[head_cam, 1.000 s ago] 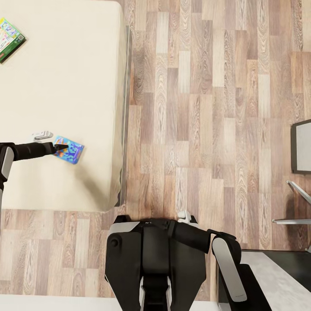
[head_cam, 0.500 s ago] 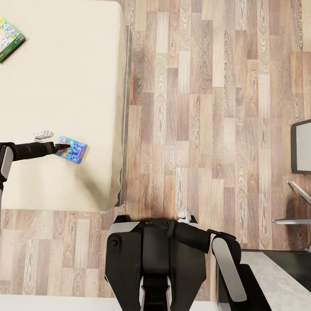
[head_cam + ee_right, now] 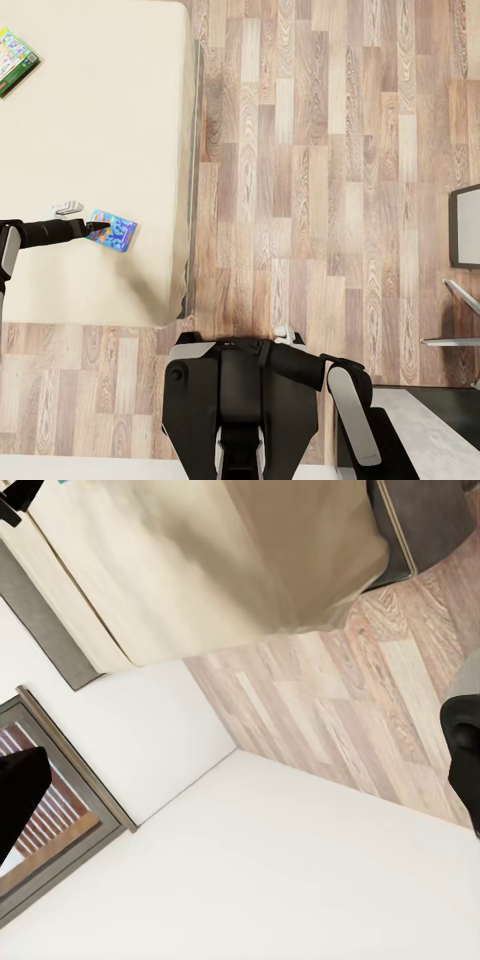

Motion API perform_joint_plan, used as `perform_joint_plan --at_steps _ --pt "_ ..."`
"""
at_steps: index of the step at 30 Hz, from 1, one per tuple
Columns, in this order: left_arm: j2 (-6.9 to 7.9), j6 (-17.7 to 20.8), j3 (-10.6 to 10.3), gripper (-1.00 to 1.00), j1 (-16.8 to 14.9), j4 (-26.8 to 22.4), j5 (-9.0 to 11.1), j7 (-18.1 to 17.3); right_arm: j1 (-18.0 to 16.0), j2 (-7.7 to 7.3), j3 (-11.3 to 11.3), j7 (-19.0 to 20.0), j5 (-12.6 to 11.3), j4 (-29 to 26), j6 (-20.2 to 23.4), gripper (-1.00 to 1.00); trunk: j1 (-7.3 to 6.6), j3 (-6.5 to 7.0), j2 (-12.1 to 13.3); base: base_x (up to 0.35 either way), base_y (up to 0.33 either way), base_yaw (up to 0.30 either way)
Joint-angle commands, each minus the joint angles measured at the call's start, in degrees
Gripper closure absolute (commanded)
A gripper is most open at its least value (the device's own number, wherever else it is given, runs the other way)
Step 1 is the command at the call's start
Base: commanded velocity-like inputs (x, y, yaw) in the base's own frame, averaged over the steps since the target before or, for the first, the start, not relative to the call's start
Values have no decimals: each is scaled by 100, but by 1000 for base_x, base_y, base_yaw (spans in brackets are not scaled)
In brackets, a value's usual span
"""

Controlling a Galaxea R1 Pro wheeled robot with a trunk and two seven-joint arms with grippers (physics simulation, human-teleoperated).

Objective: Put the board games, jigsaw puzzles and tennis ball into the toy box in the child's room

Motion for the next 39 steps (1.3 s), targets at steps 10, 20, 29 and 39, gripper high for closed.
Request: perform_joint_plan --at_steps 10,20,29,39 --pt "-2 151 28 -100 -3 -3 -10 -119 -2 -1 -2 50 50 -2 20 -100 4 -5 -9 0 0 0" --pt "-5 196 19 -100 -3 -3 -24 -581 -2 5 -1 52 50 -2 20 -100 4 -5 -9 0 0 0" --pt "-11 295 20 -100 -3 -3 -17 -598 -2 7 -1 50 50 -2 20 -100 4 -5 -9 0 0 0" --pt "-17 333 28 -100 -3 -3 -14 -605 -2 0 -3 58 50 -2 20 -100 4 -5 -9 0 0 0"
